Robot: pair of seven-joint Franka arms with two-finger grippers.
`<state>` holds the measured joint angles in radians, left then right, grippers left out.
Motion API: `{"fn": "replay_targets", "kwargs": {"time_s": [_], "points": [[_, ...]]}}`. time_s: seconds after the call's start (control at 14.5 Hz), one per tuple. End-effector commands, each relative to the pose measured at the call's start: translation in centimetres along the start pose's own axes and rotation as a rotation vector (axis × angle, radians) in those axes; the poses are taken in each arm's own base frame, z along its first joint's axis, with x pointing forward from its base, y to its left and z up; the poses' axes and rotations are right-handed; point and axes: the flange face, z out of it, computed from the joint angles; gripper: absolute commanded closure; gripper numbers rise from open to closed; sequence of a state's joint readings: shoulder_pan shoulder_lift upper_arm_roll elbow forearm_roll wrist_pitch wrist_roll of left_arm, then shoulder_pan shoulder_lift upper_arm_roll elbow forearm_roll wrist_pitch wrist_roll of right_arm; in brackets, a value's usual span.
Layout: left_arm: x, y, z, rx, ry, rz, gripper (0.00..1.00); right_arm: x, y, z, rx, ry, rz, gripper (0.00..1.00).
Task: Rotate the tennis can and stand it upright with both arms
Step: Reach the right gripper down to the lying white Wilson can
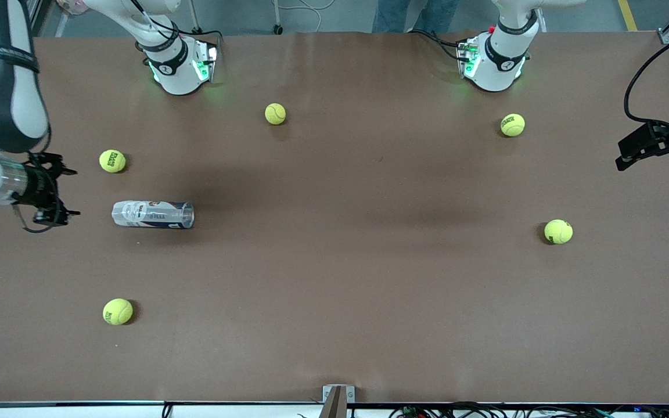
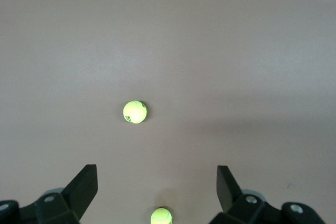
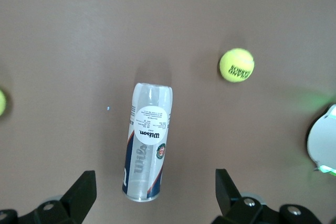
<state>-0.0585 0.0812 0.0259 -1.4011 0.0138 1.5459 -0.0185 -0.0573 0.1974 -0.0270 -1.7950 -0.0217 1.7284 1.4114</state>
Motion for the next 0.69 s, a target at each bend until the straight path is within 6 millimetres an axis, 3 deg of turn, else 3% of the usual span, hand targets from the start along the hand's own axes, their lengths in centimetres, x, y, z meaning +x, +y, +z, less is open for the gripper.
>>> {"fn": "replay_targets", "kwargs": {"time_s": [0.0,0.28,0.62], "points": [[-0.5,-0.1,-0.4,-0.015,-0.004,0.016,0.00,-0.4,0.8,3.6,0.005,-0.006,0.084,0.00],[-0.5,0.0,-0.5,-0.016,-0.002,0.019,0.00,-1.2,1.1,9.1,0.042,-0.047,0.137,0.00],[-0.5,0.0,-0.4,-0.016,-0.004,0.017,0.00,-3.8,1.2,13.8,0.122,-0.029,0.162,0.00]]}}
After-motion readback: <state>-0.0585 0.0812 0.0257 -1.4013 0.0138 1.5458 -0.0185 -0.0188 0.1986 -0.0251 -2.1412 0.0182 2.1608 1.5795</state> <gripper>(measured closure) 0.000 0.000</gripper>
